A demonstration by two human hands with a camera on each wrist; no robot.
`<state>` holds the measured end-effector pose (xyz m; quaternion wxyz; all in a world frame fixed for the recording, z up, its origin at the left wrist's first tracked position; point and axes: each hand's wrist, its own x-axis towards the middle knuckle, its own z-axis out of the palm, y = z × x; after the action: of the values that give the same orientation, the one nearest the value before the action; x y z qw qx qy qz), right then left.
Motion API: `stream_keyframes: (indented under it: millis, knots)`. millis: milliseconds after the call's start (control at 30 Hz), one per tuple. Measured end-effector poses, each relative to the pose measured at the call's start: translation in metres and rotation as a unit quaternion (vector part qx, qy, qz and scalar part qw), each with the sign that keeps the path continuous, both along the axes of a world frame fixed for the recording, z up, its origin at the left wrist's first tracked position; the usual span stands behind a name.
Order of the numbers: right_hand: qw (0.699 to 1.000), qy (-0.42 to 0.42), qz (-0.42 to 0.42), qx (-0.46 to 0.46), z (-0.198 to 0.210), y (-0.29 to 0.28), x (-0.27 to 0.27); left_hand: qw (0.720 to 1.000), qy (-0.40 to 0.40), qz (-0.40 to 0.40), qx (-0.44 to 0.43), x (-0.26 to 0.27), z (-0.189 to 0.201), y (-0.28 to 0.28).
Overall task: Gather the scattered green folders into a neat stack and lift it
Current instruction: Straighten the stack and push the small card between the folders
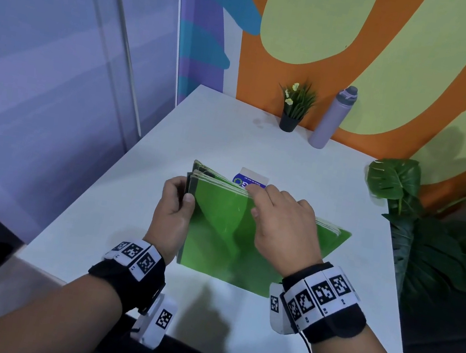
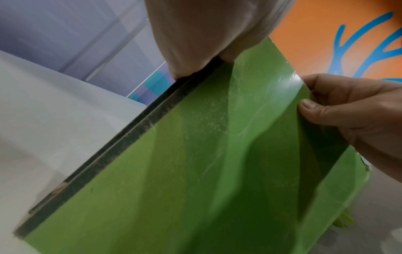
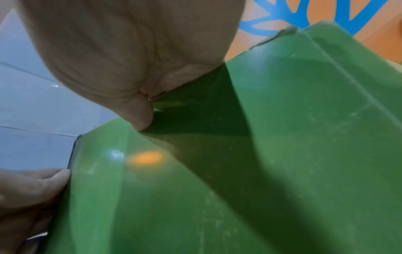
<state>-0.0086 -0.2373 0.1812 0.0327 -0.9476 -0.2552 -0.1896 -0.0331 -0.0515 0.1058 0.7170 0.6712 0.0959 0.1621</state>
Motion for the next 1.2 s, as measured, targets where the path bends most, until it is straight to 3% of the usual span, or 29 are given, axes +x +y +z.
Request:
stream_keyframes:
  millis: [200, 633, 800, 933, 1200]
  knots:
    - [0.999, 0.013, -0.007, -0.049, 0.001, -0.001, -0.001, 0.993, -0.043, 0.083, 0.077, -0.009, 0.002, -0.005]
    - [0.999, -0.003, 0.011, -0.042, -0.003, 0.0, 0.001, 0.999, -0.008, 0.014, 0.046, -0.003, 0.006, 0.004]
    - [0.999, 0.001, 0.003, -0.045, -0.004, 0.001, 0.003, 0.989, -0.04, 0.123, 0.072, -0.006, 0.003, 0.004]
    - [0.999, 0.001, 0.004, -0.049, -0.003, 0.001, 0.004, 0.986, -0.047, 0.145, 0.073, -0.009, 0.004, 0.001]
    - [0.999, -0.005, 0.043, 0.006, -0.003, 0.006, 0.005, 0.999, -0.033, 0.031, 0.011, -0.005, 0.009, 0.006]
